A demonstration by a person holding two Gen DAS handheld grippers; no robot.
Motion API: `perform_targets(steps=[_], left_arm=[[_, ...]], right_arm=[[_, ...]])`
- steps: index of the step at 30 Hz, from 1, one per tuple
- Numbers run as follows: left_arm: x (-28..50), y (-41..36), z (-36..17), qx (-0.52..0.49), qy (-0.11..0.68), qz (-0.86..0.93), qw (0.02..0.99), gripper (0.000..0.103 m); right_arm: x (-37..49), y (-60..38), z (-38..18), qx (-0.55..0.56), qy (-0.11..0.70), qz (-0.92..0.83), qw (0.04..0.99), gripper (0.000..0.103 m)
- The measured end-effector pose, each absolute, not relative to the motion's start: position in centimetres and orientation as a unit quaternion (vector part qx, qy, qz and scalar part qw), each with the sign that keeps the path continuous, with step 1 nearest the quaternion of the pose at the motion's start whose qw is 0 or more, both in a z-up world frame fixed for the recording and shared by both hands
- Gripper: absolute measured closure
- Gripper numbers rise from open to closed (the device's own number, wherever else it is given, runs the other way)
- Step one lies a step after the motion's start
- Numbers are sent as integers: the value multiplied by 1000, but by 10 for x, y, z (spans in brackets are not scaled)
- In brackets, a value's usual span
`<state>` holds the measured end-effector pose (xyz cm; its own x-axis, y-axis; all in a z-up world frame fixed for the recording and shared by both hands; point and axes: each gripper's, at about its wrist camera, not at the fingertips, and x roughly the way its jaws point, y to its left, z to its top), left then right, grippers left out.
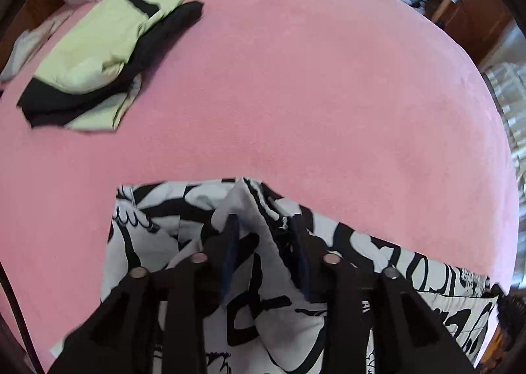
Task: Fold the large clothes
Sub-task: 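Lower the held jacket onto the bed and open both tools, then close both tools on the lettered jacket's edge and lift it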
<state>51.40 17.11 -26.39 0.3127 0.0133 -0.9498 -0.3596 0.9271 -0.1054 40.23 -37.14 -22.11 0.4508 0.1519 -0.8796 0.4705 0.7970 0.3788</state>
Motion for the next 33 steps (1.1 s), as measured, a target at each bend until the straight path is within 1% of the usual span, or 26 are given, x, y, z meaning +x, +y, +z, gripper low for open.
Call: perform_targets(steps=[1, 3, 5, 7, 8, 10, 12, 13, 16, 20, 23, 29, 33], left_arm=[[515, 169, -261, -144, 573, 113, 799, 68], [517, 166, -252, -126, 568, 106, 806, 57], [517, 162, -242, -114, 558, 101, 816, 39], [514, 161, -233, -107, 550, 97, 823, 31], [513, 160, -228, -104, 546, 94, 826, 30], [509, 163, -214, -104, 541, 89, 830, 28], [500, 159, -201, -110, 537, 75, 833, 23], [497, 157, -195, -111, 533, 67, 836, 23], [485, 153, -175, -108, 523, 52, 844, 22], [459, 140, -149, -121, 509, 32, 851, 20], [436, 132, -136, -147, 497, 5, 855, 19], [383, 103, -128, -156, 484, -30, 861, 19], [356, 84, -133, -163, 499, -46, 850, 19]], right_arm=[[403, -371, -219, 295, 514, -103, 799, 96], [406, -370, -209, 280, 512, -99, 806, 96], [408, -370, -199, 263, 507, -96, 815, 96], [409, -367, -187, 246, 501, -92, 825, 96], [408, -365, -180, 237, 499, -89, 829, 95], [406, -362, -168, 225, 495, -80, 835, 90], [406, -356, -159, 218, 493, -70, 839, 84], [402, -353, -153, 216, 490, -62, 842, 79], [392, -335, -140, 214, 478, -34, 851, 72], [371, -318, -122, 216, 464, -2, 859, 71], [352, -305, -112, 217, 454, 15, 864, 68], [319, -264, -112, 197, 476, 52, 856, 67], [290, -243, -121, 199, 486, 70, 848, 67]])
